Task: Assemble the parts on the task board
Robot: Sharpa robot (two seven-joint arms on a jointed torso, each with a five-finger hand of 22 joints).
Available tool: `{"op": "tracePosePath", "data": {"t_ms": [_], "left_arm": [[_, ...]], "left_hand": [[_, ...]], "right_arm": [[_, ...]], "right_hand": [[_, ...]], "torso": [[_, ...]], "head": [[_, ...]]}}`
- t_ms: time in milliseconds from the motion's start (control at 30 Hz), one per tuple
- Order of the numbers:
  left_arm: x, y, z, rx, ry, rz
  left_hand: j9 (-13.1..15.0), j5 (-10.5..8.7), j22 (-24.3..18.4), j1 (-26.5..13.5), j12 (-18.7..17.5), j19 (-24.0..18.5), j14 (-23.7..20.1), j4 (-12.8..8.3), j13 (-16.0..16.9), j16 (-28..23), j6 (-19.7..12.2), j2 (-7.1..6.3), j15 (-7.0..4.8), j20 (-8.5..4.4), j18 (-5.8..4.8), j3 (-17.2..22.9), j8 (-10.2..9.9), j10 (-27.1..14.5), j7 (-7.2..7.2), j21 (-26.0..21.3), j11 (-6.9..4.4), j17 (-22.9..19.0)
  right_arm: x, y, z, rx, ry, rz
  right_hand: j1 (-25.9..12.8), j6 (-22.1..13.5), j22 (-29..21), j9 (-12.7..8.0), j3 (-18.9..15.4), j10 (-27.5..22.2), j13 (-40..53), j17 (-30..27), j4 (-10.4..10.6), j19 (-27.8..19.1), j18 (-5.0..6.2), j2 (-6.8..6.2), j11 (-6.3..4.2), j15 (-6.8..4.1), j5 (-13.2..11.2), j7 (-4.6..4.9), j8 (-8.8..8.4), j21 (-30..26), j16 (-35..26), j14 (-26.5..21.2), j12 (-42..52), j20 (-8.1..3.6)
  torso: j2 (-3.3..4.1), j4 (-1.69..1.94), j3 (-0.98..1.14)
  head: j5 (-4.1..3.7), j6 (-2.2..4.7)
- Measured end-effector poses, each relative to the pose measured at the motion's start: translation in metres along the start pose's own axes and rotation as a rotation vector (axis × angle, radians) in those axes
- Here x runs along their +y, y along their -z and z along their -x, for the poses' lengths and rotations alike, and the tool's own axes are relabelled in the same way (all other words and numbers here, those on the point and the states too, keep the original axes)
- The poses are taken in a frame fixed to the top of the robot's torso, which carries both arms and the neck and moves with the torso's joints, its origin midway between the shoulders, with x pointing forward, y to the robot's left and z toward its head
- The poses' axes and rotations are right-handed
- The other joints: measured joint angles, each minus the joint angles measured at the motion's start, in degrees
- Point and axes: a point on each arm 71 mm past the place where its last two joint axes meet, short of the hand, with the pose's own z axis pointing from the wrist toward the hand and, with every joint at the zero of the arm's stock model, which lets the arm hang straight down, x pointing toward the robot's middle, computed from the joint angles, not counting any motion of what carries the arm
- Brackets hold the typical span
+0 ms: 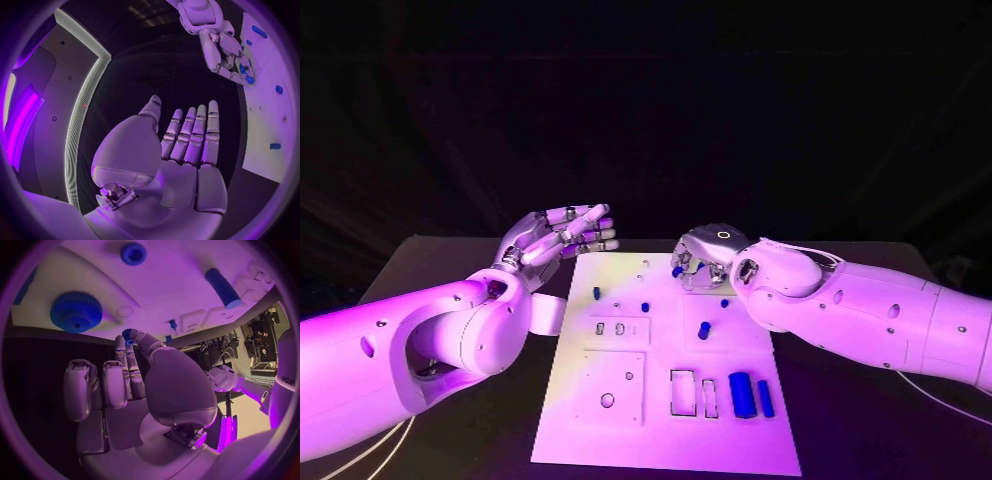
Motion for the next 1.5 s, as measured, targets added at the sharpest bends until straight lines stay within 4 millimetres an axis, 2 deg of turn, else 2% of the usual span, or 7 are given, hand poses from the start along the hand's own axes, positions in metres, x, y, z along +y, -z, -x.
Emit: {"op": "tracePosePath", "data": {"t_ms": [267,600,1133,1500], "left_arm": [[0.000,0.000,0.000,0.000,0.002,0.001],[-0.007,-0.001,0.000,0.003,-0.001,-0.011],[-0.016,-0.002,0.000,0.007,-0.005,-0.024],[-0.017,-0.002,0.000,0.007,-0.005,-0.024]], "left_hand": [[0.0,0.00,-0.1,0.0,0.0,0.0,0.0,0.0,0.0,0.0,0.0,0.00,0.00,0.00,0.00,0.0,0.0,0.0,0.00,0.0,0.00,0.0],[0.0,0.00,-0.1,0.0,0.0,-0.2,0.0,0.0,0.0,0.0,0.0,0.00,0.00,0.21,0.00,0.0,0.0,0.0,0.00,0.0,0.00,0.0],[0.0,0.00,-0.1,0.0,-0.2,-0.2,-0.2,0.0,0.0,-0.2,0.0,0.00,0.19,0.21,0.00,0.0,0.0,0.0,0.00,0.0,0.00,0.0],[0.0,0.00,-0.1,0.0,-0.2,-0.2,-0.2,-0.2,0.0,-0.2,0.0,0.00,0.19,0.21,0.00,0.2,0.0,0.0,0.00,0.0,0.00,0.0]], "right_arm": [[0.009,-0.012,0.004,-0.058,-0.006,0.003],[0.014,-0.021,0.006,-0.099,-0.009,-0.005],[0.021,-0.031,0.007,-0.126,-0.012,-0.004],[0.022,-0.034,0.007,-0.128,-0.014,-0.006]], "right_hand": [[0.0,0.0,0.1,0.1,0.1,0.0,0.0,0.0,0.1,0.0,0.00,0.00,0.00,0.00,0.3,0.00,0.00,0.3,0.2,0.0,0.0,0.00],[0.0,0.0,0.1,0.1,0.2,0.0,0.0,0.0,0.2,0.0,0.00,0.00,0.00,-0.20,0.3,0.01,-0.06,0.3,0.2,-0.2,-0.2,0.00],[0.0,-0.1,0.1,0.3,0.3,0.0,0.0,0.0,0.3,0.0,0.00,0.00,0.00,-0.20,0.3,0.04,-0.41,0.3,0.2,-0.2,-0.4,0.00],[-0.2,-0.2,0.0,0.3,0.3,0.0,0.0,-0.1,0.3,0.0,0.00,-0.23,0.00,-0.20,0.3,0.12,-0.50,0.3,0.2,-0.2,-0.4,0.01]], "torso": [[0.21,0.14,-0.03],[0.88,0.73,-0.20],[1.90,1.36,-0.33],[2.08,1.40,-0.33]], "head": [[0.42,0.14],[0.06,0.28],[-0.23,0.99],[-0.17,1.27]]}}
